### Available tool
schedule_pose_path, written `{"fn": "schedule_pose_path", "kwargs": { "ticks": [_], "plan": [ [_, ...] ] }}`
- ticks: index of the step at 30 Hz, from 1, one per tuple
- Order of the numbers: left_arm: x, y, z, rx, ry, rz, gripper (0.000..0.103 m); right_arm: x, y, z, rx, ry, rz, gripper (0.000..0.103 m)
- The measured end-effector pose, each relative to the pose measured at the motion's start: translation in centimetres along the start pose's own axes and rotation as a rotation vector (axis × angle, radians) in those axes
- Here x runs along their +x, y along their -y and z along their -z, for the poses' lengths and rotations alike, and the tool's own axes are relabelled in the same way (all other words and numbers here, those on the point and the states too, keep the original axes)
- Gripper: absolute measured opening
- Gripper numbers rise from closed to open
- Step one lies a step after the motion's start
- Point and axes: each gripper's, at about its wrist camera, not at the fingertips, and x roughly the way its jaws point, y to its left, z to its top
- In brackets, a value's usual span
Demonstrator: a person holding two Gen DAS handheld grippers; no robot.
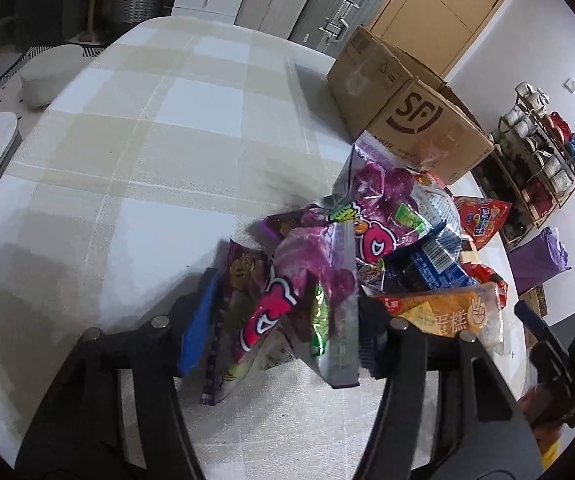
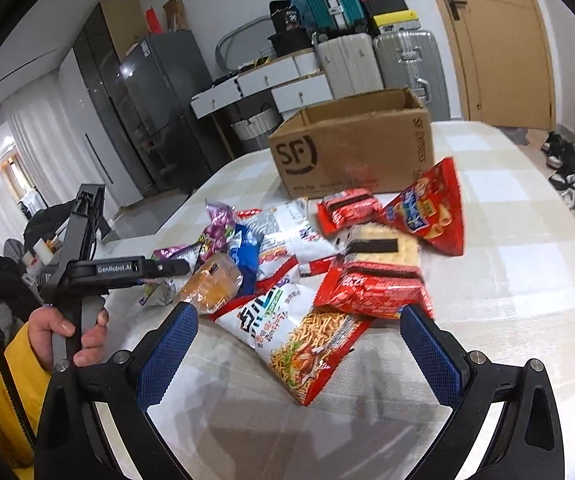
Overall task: Organize snacks
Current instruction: 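Lower the left gripper and grasp the pink grape candy bag, then grasp the white fried-noodle snack bag with the right gripper while the left holds the pink bag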
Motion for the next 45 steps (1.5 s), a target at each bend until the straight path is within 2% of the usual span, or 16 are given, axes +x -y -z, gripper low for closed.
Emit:
{"fn": "schedule_pose_path", "kwargs": {
  "ticks": [3, 7, 13, 15, 20, 23, 24, 25, 26, 27, 30, 45],
  "plan": [
    [-0.2, 0.3, 0.0, 0.025, 0.011, 0.010, 0.041, 0.8, -0.1, 0.2, 0.001, -0.026, -0.026, 0.103],
    [-0.7, 0.8, 0.4, 0.055, 0.023, 0.011, 0.035, 1.9, 0.3, 0.4, 0.045, -0.068, -0.049, 0.103],
    [-2.0, 0.3, 1.0, 0.030, 0.041, 0.047, 0.033, 3.5, 0.3, 0.2, 0.080, -0.124, -0.069, 0.103],
    [-2.7, -0.1, 1.3, 0.022, 0.050, 0.056, 0.033, 4.4, 0.4, 0.0, 0.093, -0.138, -0.050, 0.103],
    [-4.1, -0.8, 1.7, 0.017, 0.077, 0.066, 0.033, 6.8, 1.4, -0.3, 0.197, -0.197, -0.068, 0.102],
    [-5.0, -1.1, 2.0, 0.007, 0.090, 0.080, 0.033, 7.7, 1.1, -0.7, 0.203, -0.197, -0.070, 0.093],
    [-5.3, -1.2, 2.1, 0.005, 0.095, 0.083, 0.033, 7.9, 1.0, -0.8, 0.207, -0.196, -0.077, 0.082],
    [-5.5, -1.3, 2.3, 0.005, 0.096, 0.085, 0.033, 8.2, 1.1, -0.9, 0.213, -0.202, -0.083, 0.079],
    [-5.8, -1.3, 2.4, 0.006, 0.099, 0.088, 0.033, 8.2, 1.0, -0.9, 0.210, -0.197, -0.071, 0.071],
    [-6.1, -1.3, 2.6, 0.006, 0.102, 0.088, 0.033, 8.3, 1.0, -0.9, 0.208, -0.198, -0.064, 0.067],
    [-6.7, -1.2, 3.0, 0.006, 0.109, 0.091, 0.033, 8.3, 1.1, -0.7, 0.208, -0.188, -0.075, 0.060],
    [-11.5, 2.6, 5.4, 0.074, 0.177, 0.079, 0.033, 3.7, 1.0, 1.0, 0.200, -0.113, -0.106, 0.043]
  ]
}}
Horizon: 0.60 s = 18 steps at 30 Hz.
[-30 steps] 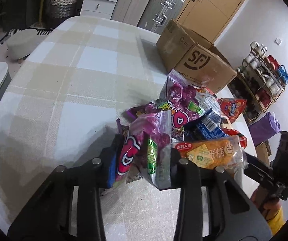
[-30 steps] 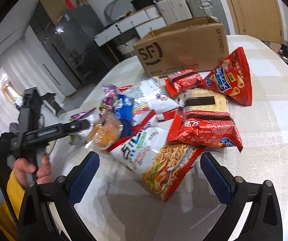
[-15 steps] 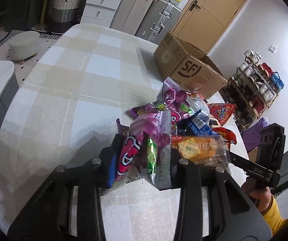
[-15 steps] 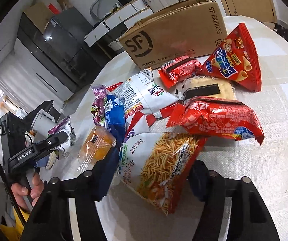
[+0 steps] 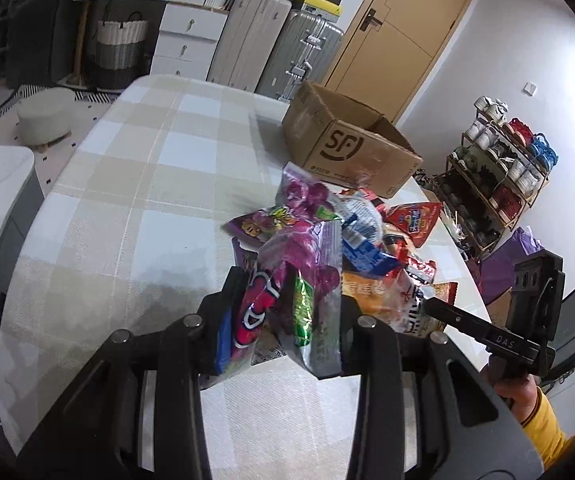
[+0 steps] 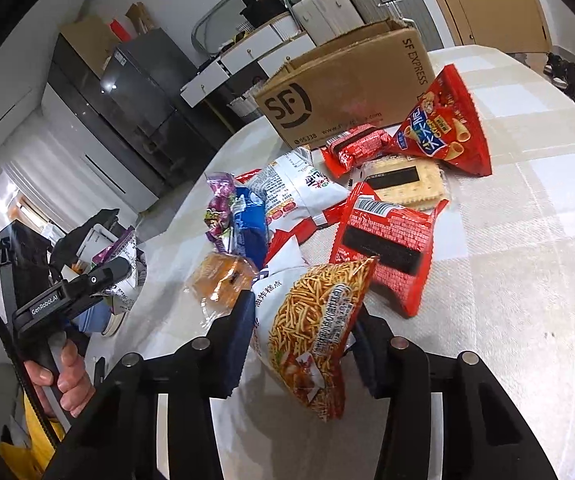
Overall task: Organize snacks
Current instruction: 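Grasp the white fried-noodle snack bag with the right gripper while the left holds the pink bag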
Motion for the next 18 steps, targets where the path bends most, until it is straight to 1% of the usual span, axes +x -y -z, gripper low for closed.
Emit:
{"fn": "schedule_pose_path", "kwargs": {
  "ticks": [1, 5, 8, 12, 18],
  "plan": [
    [-0.4, 0.4, 0.1, 0.009, 0.006, -0.003, 0.033, -0.5, 0.0, 0.2, 0.000, 0.008, -0.005, 0.042],
    [-1.5, 1.8, 0.4, 0.030, 0.019, 0.000, 0.033, -2.0, 0.4, 0.5, 0.007, 0.033, -0.038, 0.028],
    [-1.9, 2.4, 0.6, 0.042, 0.020, 0.001, 0.033, -3.0, 0.5, 1.0, 0.007, 0.042, -0.049, 0.027],
    [-2.3, 3.0, 0.8, 0.051, 0.017, 0.003, 0.033, -3.2, 0.8, 1.6, 0.013, 0.041, -0.055, 0.025],
    [-2.4, 3.5, 0.9, 0.064, 0.012, 0.003, 0.033, -4.0, -0.3, 1.8, -0.033, 0.060, -0.072, 0.022]
  ]
}}
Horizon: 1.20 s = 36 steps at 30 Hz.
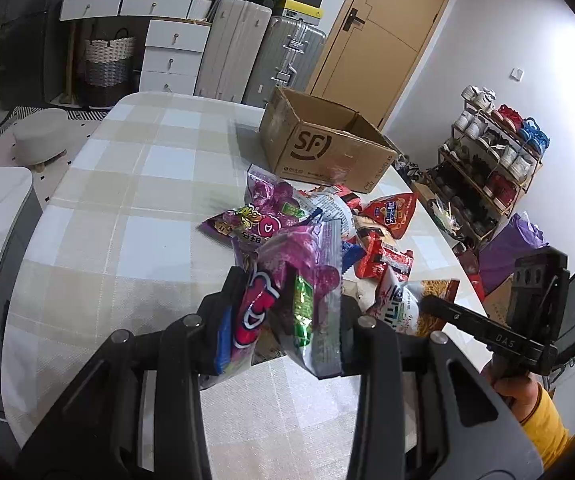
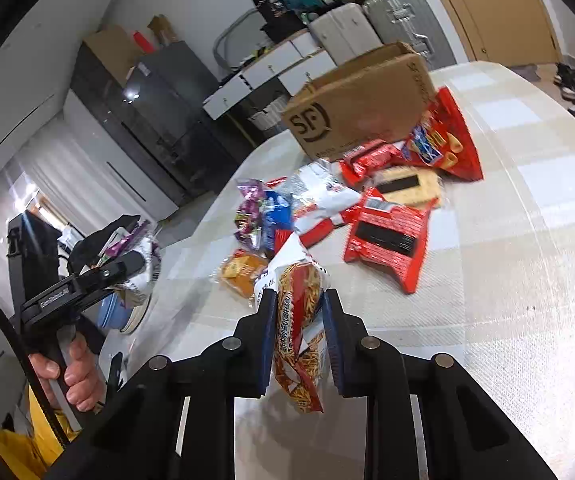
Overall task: Organize snacks
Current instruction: 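Grasp the white fried-noodle snack bag with the right gripper while the left holds the pink bag, then lift the noodle bag with the right gripper while the left carries the pink bag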
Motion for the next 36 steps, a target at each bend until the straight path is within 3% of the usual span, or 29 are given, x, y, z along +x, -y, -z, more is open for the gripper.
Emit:
{"fn": "schedule_pose_path", "kwargs": {
  "ticks": [16, 33, 36],
  "plan": [
    [0.7, 0.4, -0.1, 0.012, -0.022, 0.001, 0.033, -1.5, -0.3, -0.1, -0.002, 0.016, -0.039, 0.018],
    [0.3, 2.7, -2.0, 0.055, -0.019, -0.011, 0.033, -5.2, -2.4, -4.8, -0.052, 0.114, -0.077, 0.012],
    [0.1, 2.9, -2.2, 0.049, -0.012, 0.002, 0.033, -4.6, -2.5, -5.0, -0.060, 0.096, -0.060, 0.012]
  ]
}}
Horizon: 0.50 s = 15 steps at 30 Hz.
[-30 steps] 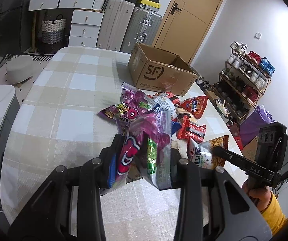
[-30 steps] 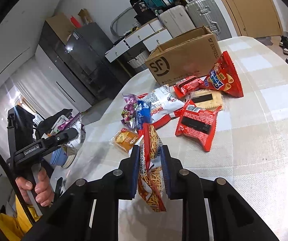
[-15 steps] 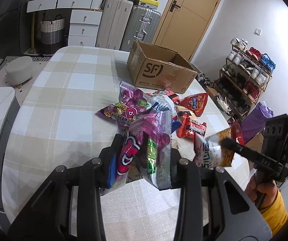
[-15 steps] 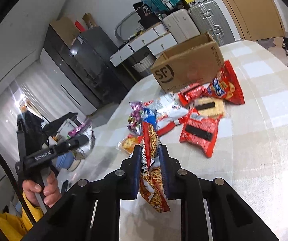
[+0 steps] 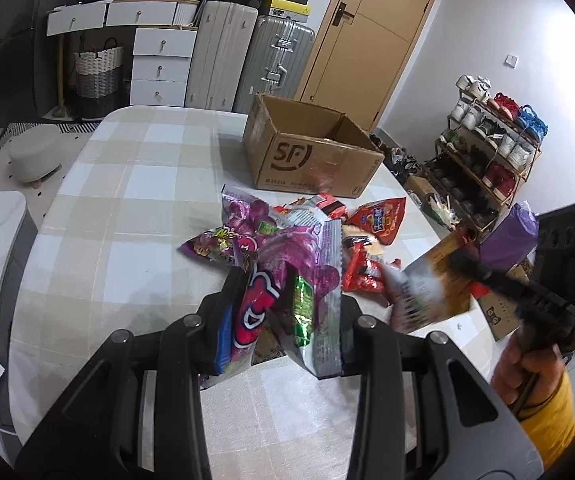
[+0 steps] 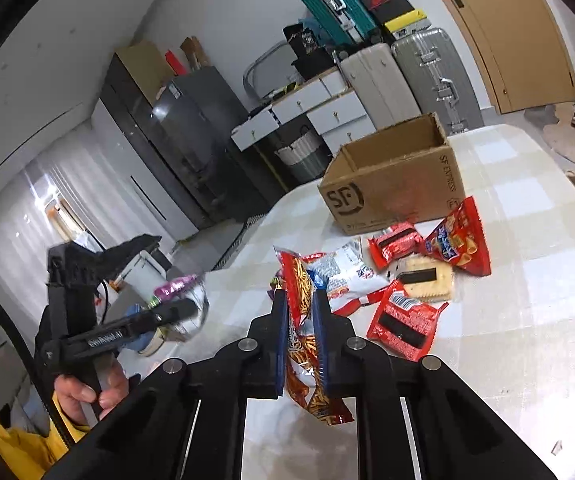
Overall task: Organize snacks
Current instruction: 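Lift the noodle bag with the right gripper while the left carries the pink bag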
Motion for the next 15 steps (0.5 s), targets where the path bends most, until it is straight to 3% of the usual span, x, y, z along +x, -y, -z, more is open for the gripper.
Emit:
{"fn": "schedule_pose_path", "kwargs": {
  "ticks": [4, 10, 15],
  "plan": [
    [0.2, -0.1, 0.2, -0.006, -0.012, 0.003, 0.033, 1.7, 1.1, 2.1, 0.035, -0.074, 0.001, 0.007],
    [0.8, -0.3, 0.9, -0.013, -0.034, 0.002, 0.033, 1.9, 3.6, 3.9, 0.128, -0.102, -0.033, 0.006],
    [1.1, -0.4, 1.2, -0.020, -0.040, 0.002, 0.033, 2.8, 5.4, 6.0, 0.215, -0.174, -0.062, 0.015]
  ]
}}
